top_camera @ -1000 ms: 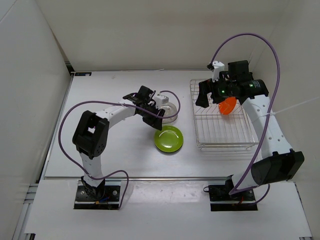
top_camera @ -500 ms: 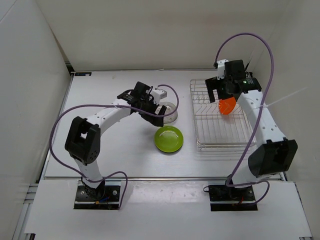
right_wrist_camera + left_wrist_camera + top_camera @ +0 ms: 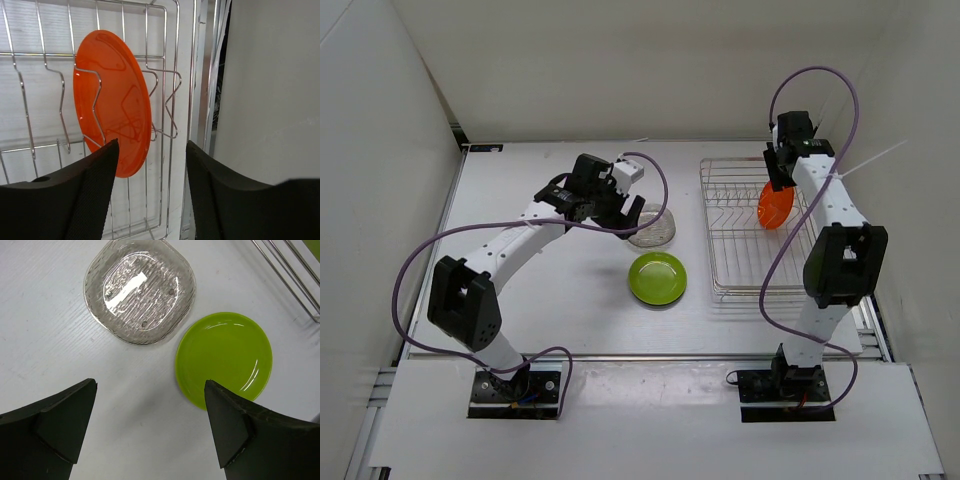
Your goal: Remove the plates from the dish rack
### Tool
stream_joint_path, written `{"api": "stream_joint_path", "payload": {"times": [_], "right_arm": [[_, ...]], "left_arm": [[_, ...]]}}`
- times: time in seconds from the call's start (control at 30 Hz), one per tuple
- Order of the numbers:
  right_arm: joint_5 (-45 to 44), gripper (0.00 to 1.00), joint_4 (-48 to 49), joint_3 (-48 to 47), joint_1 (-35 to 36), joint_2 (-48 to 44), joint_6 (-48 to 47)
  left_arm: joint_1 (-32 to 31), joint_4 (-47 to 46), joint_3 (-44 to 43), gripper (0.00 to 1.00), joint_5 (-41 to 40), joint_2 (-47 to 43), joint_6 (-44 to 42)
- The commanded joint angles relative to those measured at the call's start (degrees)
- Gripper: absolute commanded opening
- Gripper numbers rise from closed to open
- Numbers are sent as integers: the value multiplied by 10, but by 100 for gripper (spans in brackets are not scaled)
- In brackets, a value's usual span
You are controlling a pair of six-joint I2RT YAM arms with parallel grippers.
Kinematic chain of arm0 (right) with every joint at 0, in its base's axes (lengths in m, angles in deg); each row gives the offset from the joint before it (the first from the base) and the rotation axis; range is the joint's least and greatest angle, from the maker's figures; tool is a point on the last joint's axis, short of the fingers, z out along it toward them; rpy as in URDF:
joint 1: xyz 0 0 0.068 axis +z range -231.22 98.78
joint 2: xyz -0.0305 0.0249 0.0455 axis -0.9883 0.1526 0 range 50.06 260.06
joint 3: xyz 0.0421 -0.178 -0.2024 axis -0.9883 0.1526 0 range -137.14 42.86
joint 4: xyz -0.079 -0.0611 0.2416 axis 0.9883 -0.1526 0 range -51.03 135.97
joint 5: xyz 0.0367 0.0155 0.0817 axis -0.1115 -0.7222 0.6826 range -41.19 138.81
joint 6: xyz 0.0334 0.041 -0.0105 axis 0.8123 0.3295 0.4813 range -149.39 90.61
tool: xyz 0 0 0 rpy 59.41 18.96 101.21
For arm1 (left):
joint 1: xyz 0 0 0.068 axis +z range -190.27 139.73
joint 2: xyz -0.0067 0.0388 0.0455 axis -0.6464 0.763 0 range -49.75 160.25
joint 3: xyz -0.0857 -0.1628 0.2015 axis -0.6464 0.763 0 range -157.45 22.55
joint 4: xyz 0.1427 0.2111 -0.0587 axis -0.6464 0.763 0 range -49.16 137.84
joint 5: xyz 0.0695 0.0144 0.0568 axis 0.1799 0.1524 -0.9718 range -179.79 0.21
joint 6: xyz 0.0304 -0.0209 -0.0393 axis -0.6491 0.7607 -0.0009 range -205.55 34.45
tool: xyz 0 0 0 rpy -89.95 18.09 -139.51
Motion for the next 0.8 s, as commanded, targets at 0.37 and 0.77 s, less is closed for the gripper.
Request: {"api": "stream_joint_path", "payload": {"times": [0.37,0.77], "right_arm": [[-16,42,18,-11,-5,26,-1],[-10,32,18,0,-5,36,4]], "left_arm": [[0,-5,-10,100,-18,-20,-6],[0,-5,-10,100,-18,-20,-6]]}}
